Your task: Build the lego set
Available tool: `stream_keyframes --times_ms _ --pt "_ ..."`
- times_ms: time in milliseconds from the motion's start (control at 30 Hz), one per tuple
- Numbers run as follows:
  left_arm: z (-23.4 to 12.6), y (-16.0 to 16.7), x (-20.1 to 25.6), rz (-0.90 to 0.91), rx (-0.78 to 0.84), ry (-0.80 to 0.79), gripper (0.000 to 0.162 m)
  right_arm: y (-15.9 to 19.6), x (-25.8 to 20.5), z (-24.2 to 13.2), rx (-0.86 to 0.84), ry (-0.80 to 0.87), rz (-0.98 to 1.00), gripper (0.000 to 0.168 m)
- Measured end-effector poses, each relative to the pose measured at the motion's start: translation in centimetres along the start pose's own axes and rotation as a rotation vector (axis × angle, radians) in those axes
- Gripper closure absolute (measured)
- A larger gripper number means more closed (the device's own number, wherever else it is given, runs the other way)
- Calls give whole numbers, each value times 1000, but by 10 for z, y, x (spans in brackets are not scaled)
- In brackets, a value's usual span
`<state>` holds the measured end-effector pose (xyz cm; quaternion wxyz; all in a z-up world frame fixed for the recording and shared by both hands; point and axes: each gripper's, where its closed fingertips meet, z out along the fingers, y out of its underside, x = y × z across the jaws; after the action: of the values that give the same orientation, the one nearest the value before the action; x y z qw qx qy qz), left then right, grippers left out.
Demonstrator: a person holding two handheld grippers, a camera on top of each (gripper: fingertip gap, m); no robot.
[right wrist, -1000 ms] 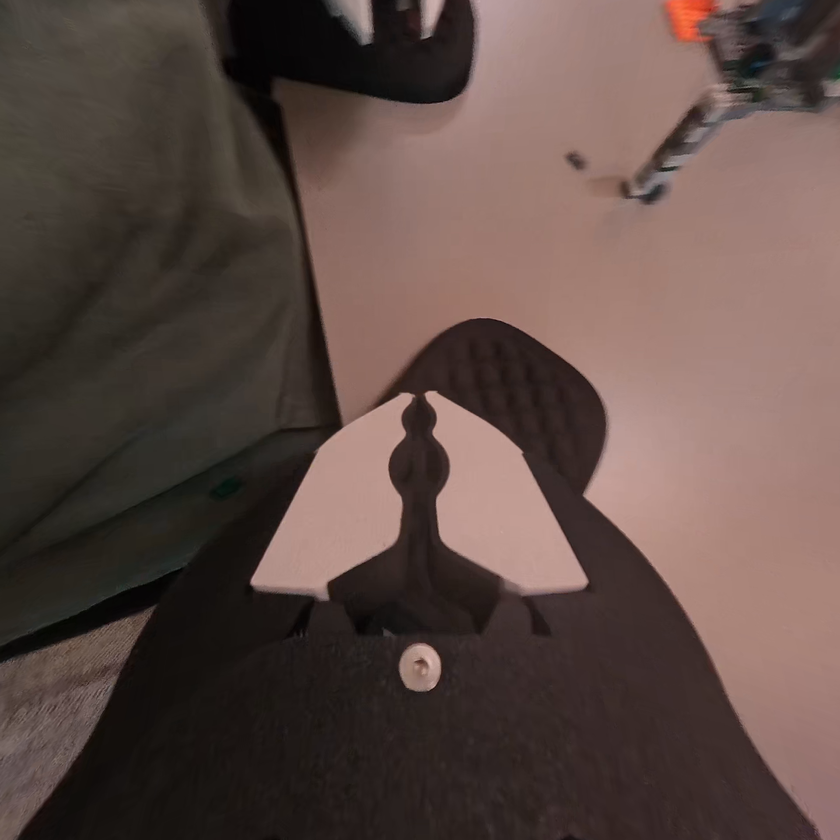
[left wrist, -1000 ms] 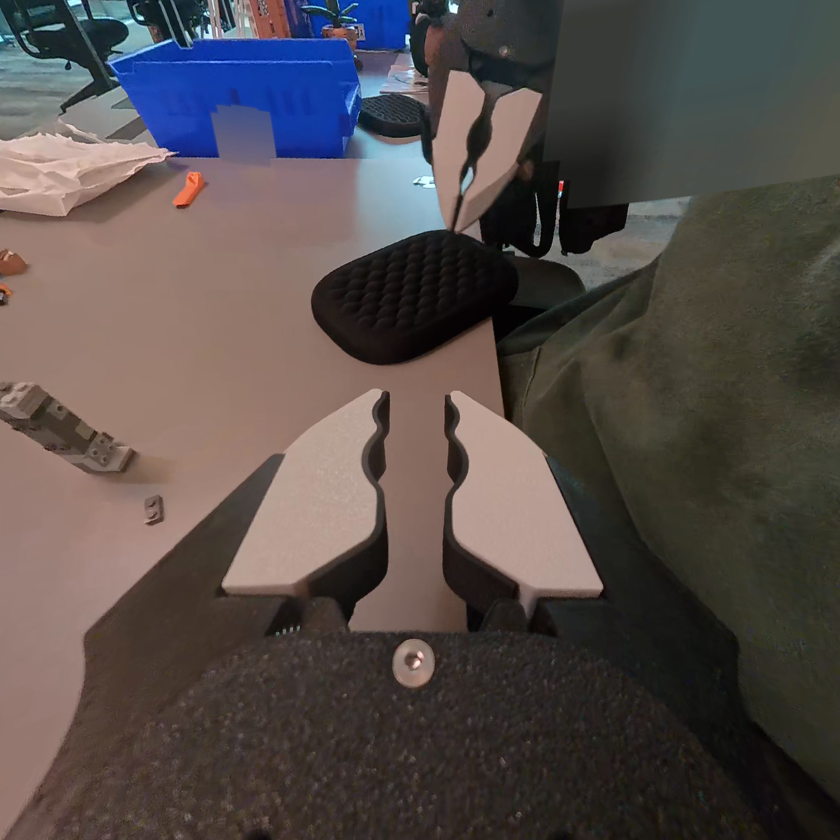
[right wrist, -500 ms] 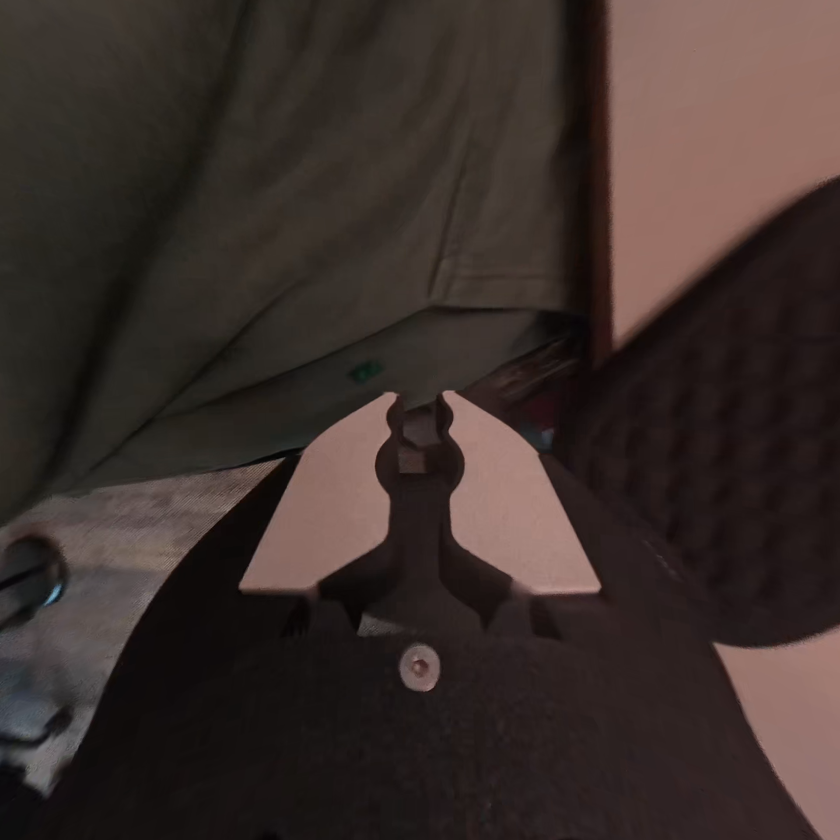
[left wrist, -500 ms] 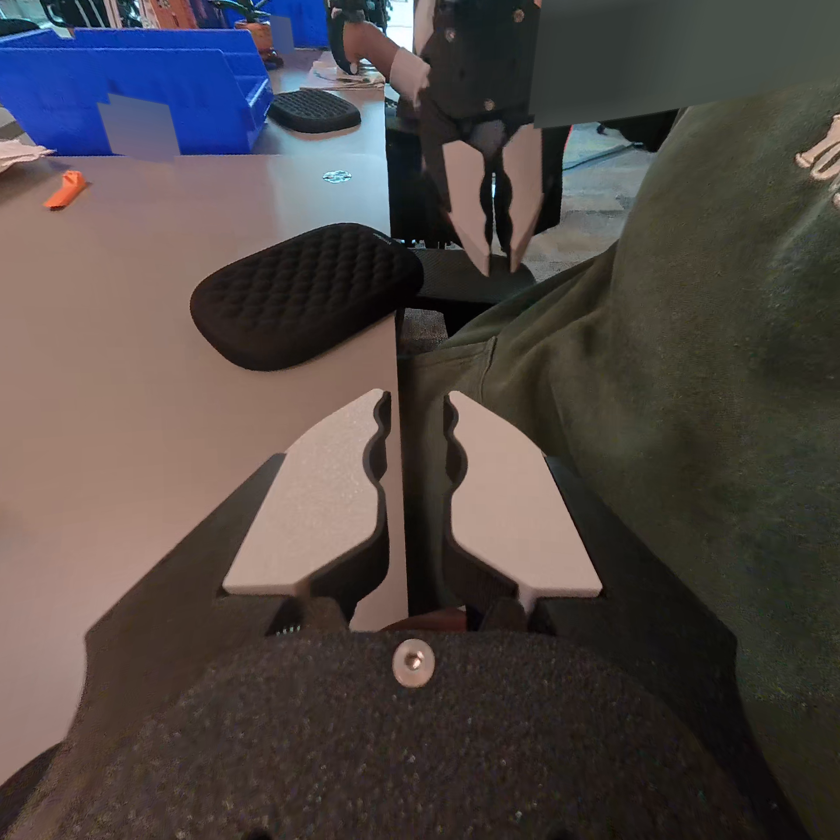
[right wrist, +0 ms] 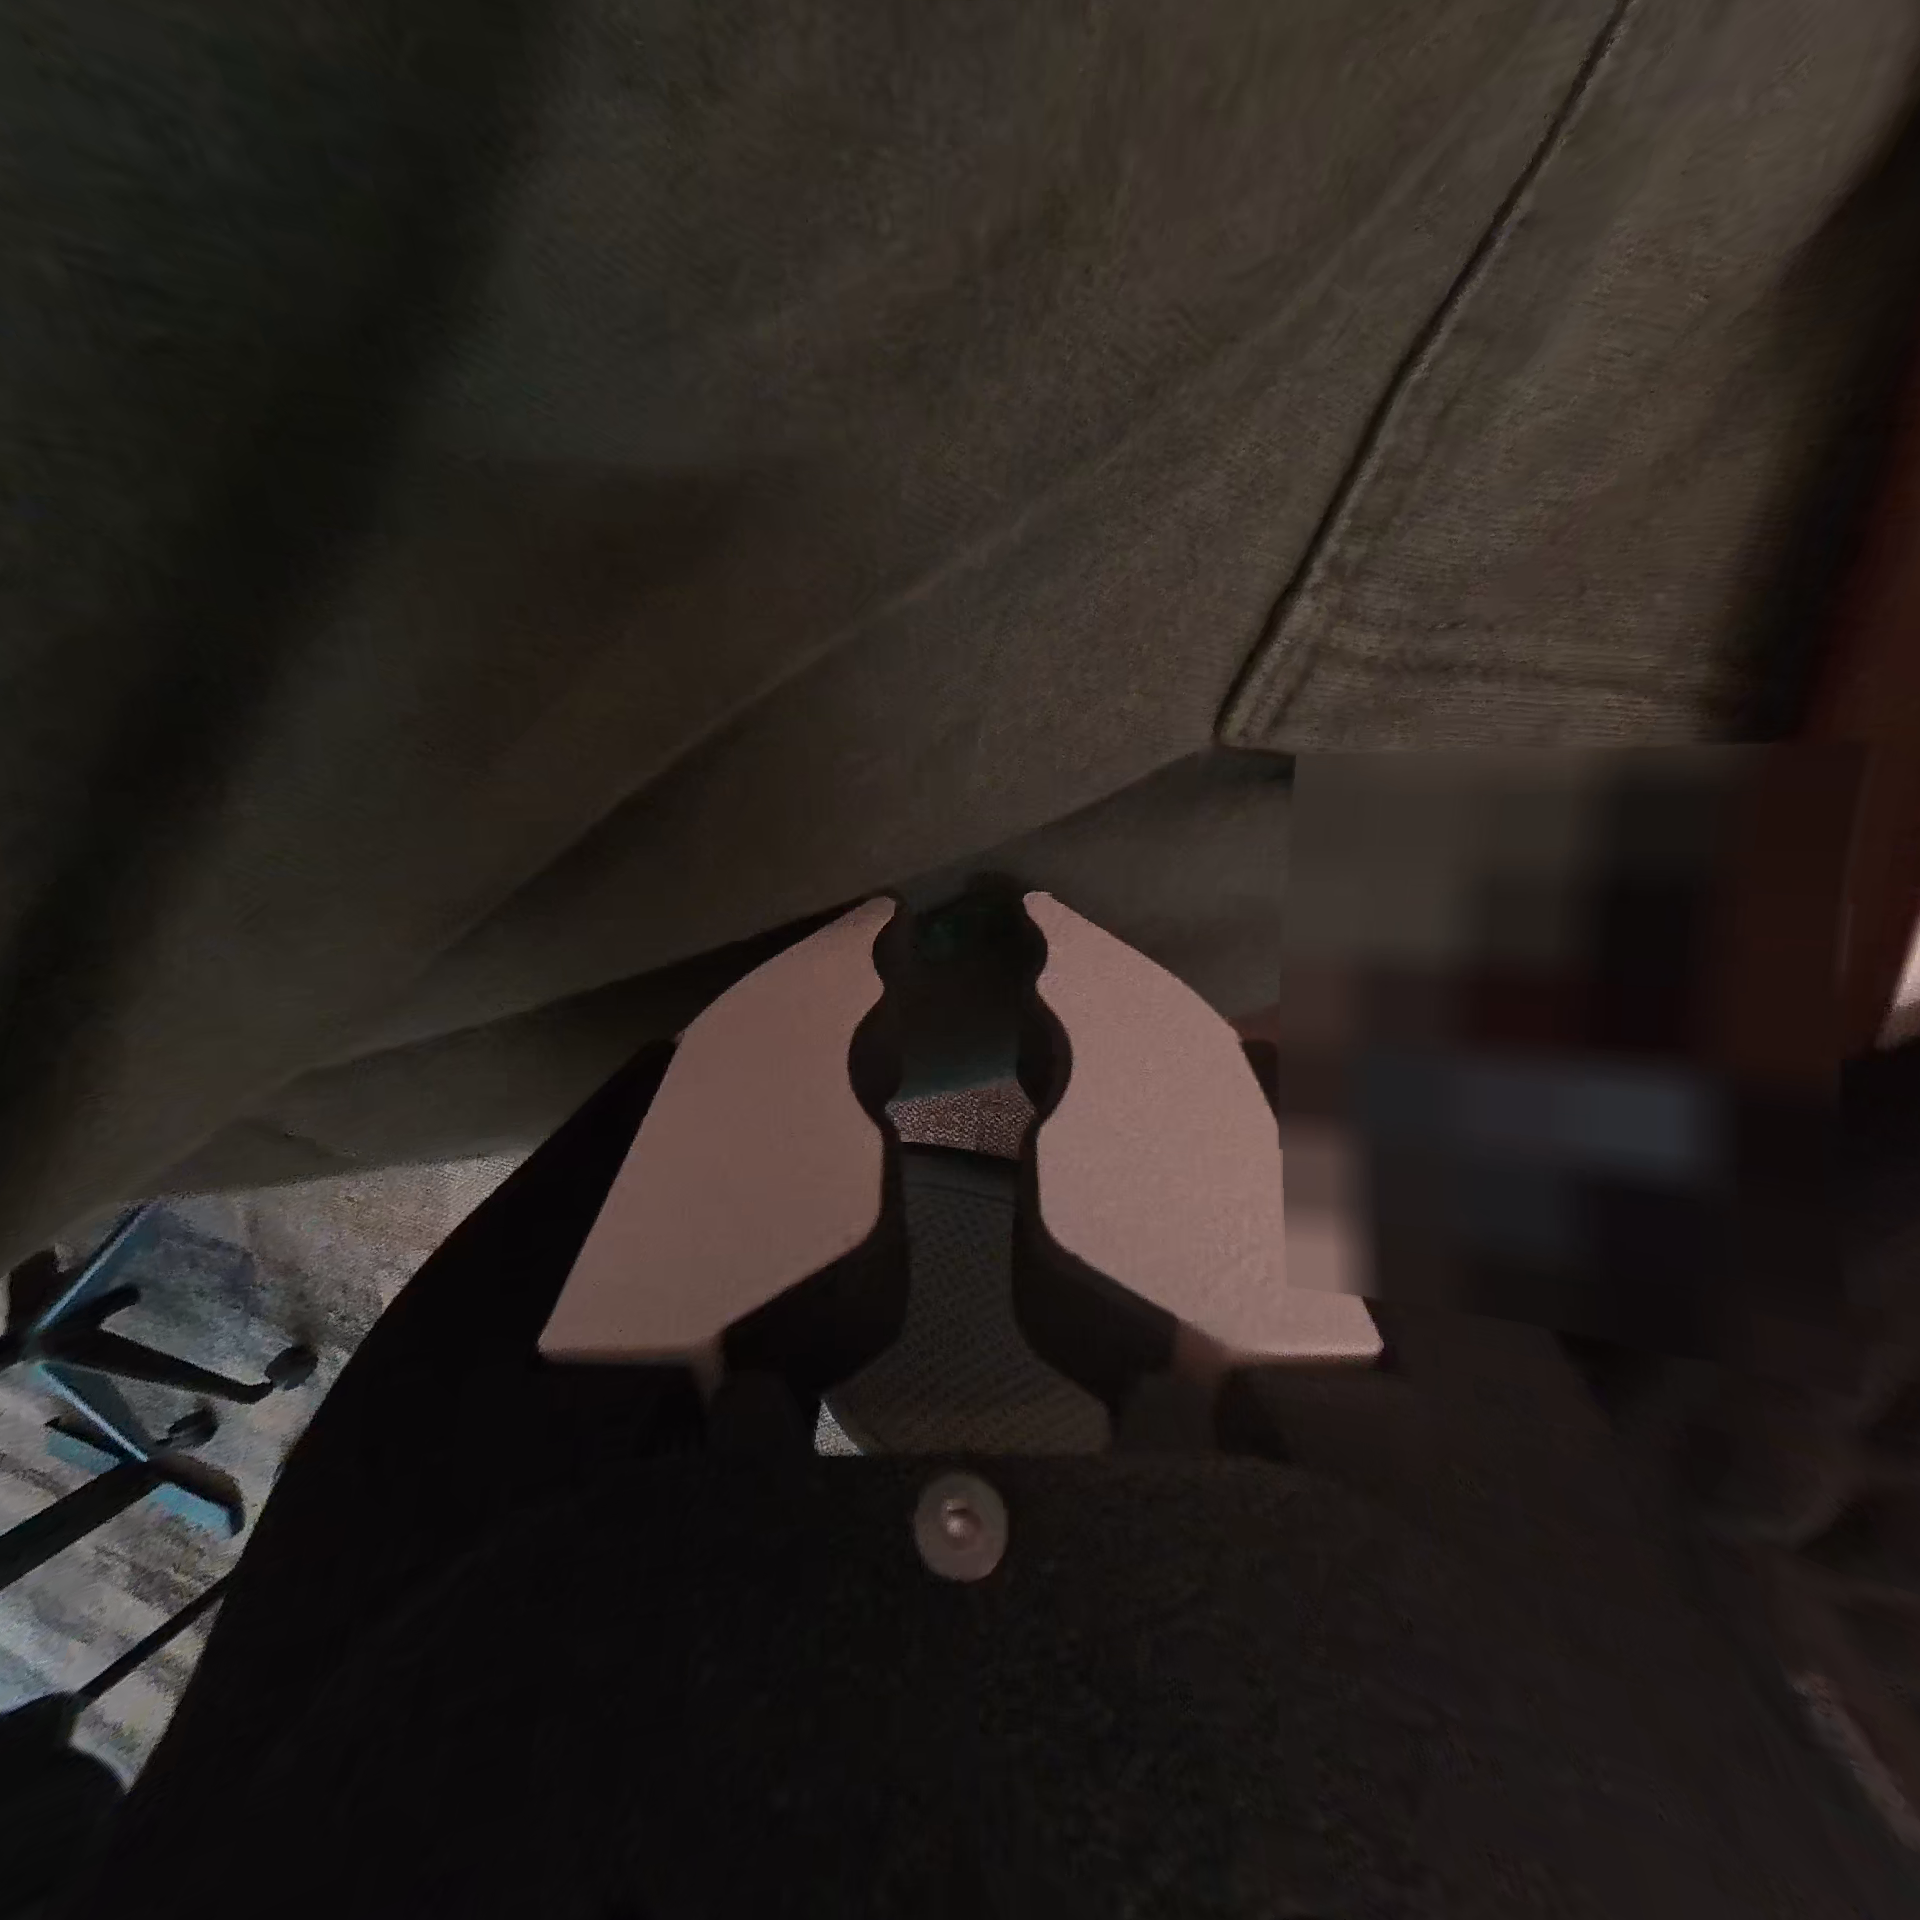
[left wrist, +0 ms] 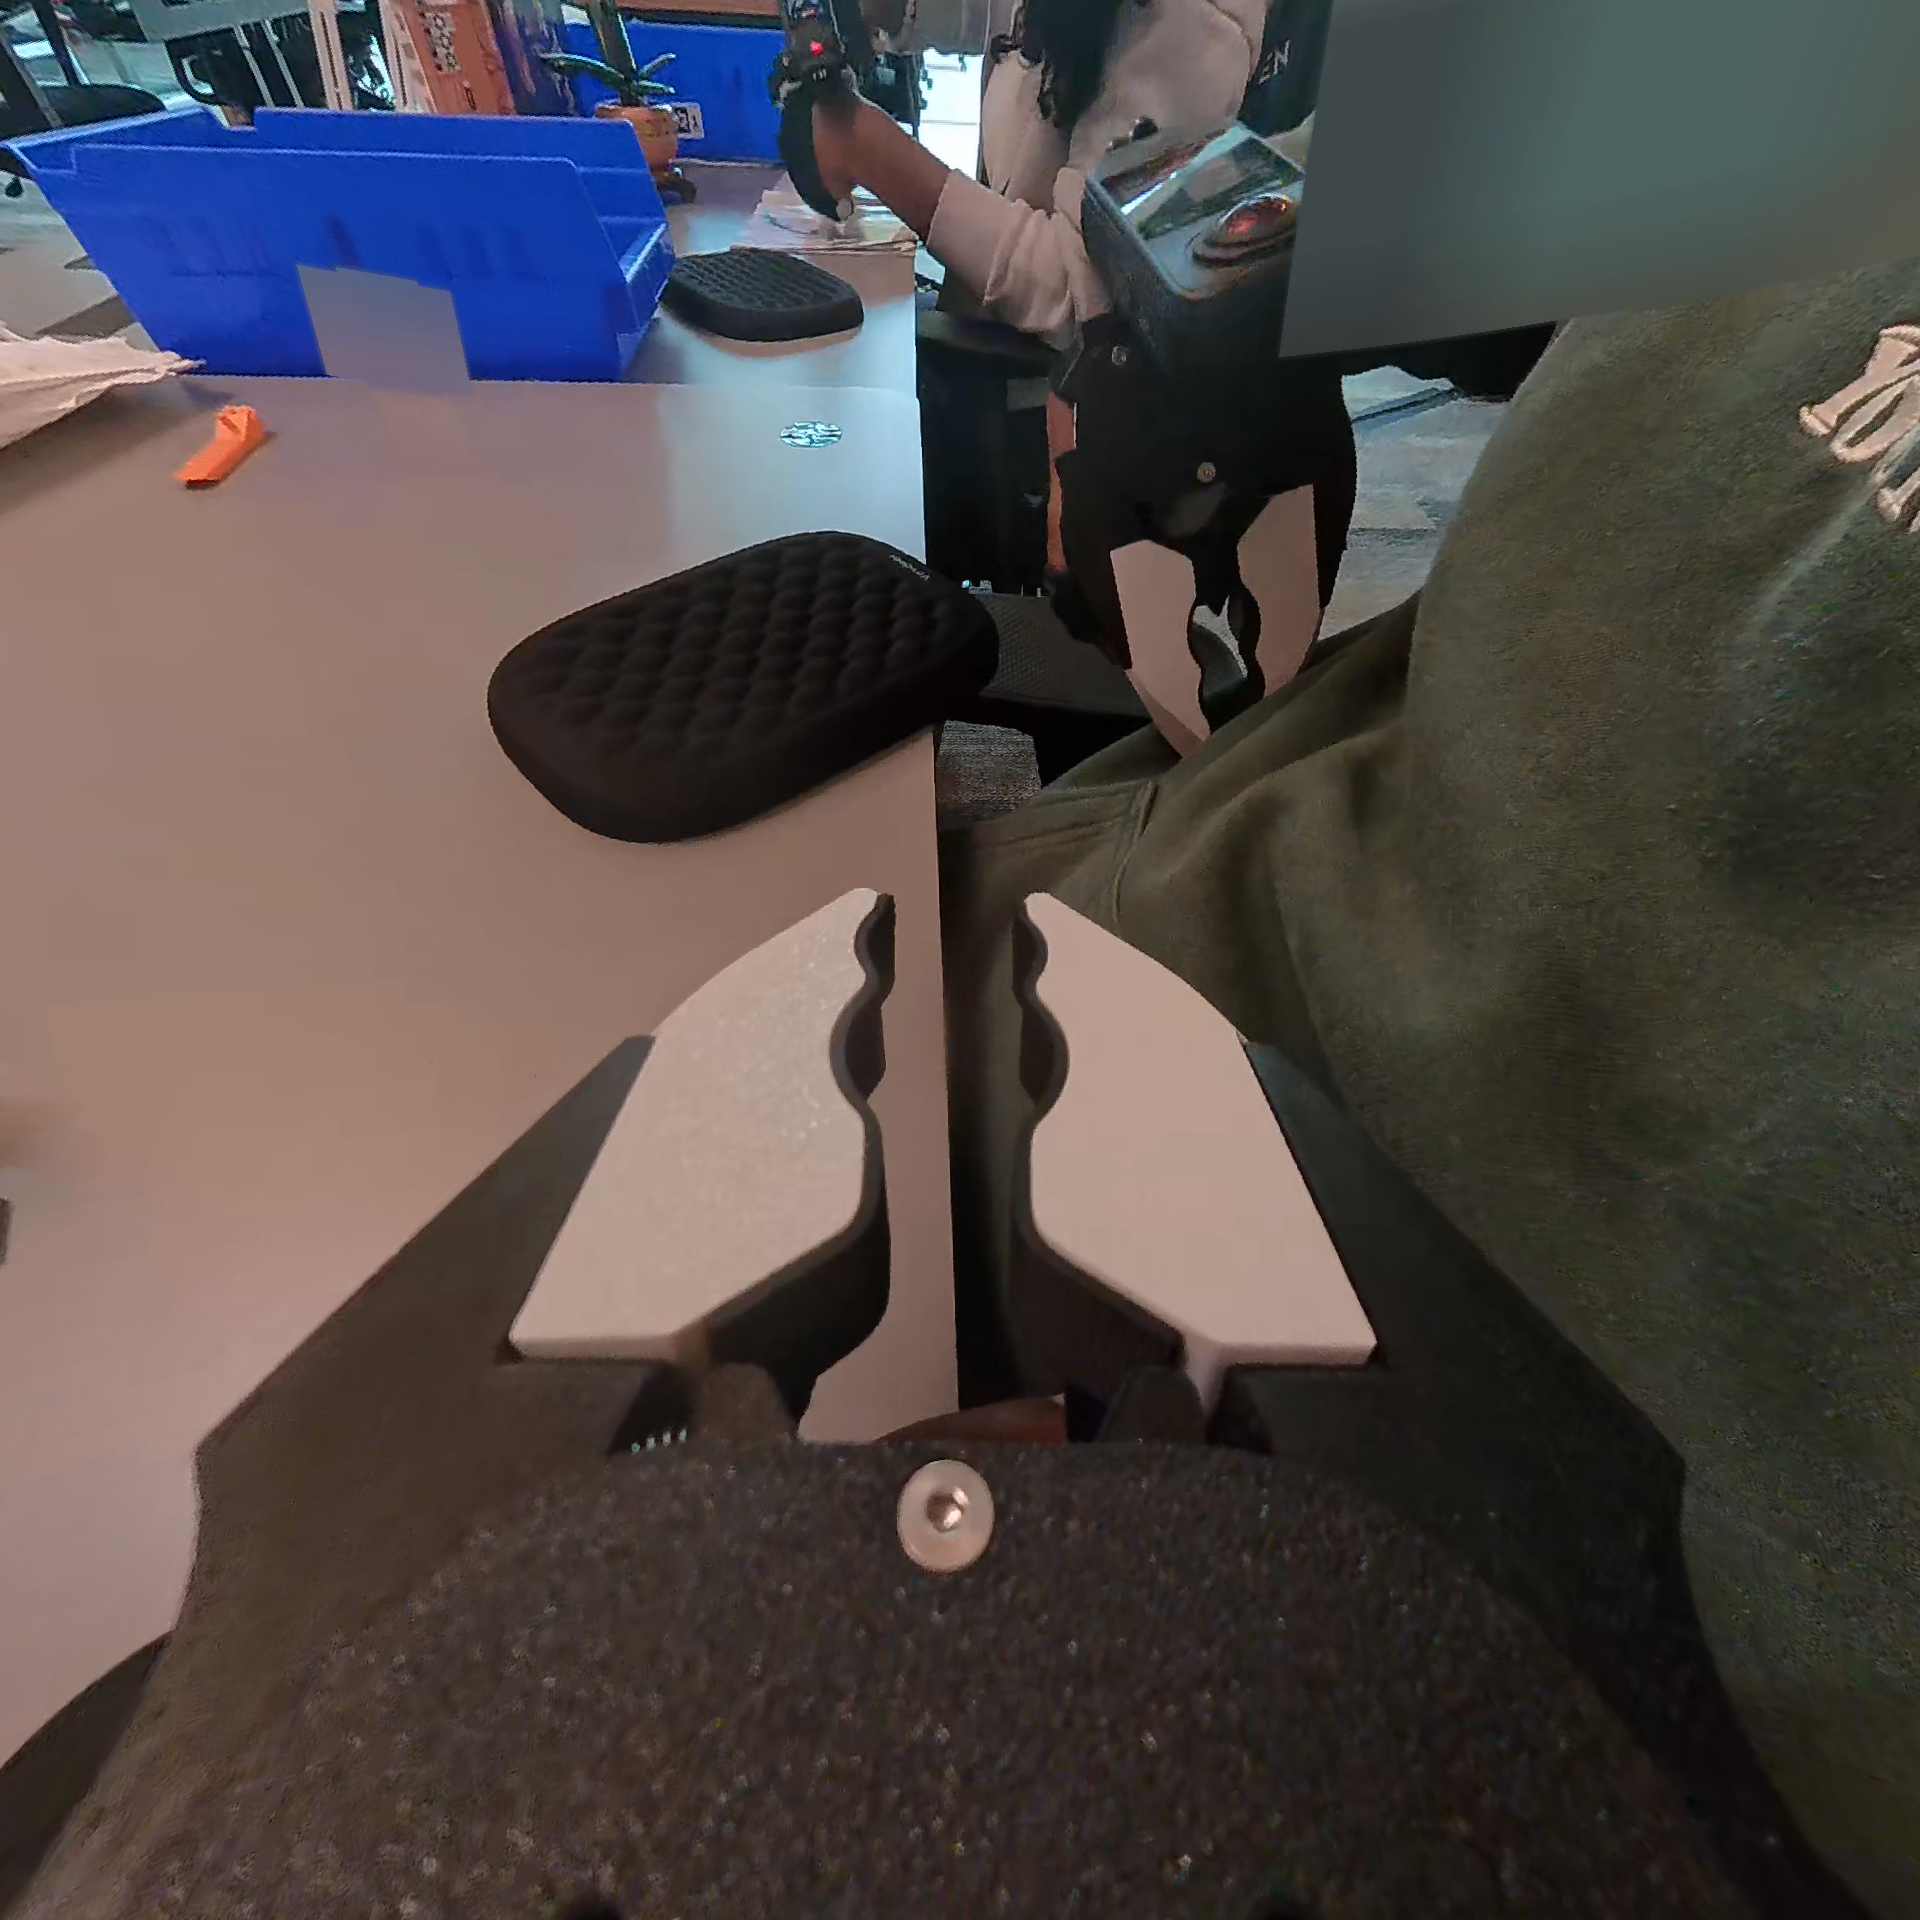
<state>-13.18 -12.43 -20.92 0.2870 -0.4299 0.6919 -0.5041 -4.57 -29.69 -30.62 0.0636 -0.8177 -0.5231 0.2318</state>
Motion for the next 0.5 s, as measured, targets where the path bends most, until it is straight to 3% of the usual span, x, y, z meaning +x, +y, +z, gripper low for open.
stream_keyframes --times_ms 200,500 --pt "-1 0 0 1 1 -1 141 -2 3 -10 38 21 2 151" --pt "-7 -10 -23 -29 22 -71 145 -47 59 -85 248 230 -100 151"
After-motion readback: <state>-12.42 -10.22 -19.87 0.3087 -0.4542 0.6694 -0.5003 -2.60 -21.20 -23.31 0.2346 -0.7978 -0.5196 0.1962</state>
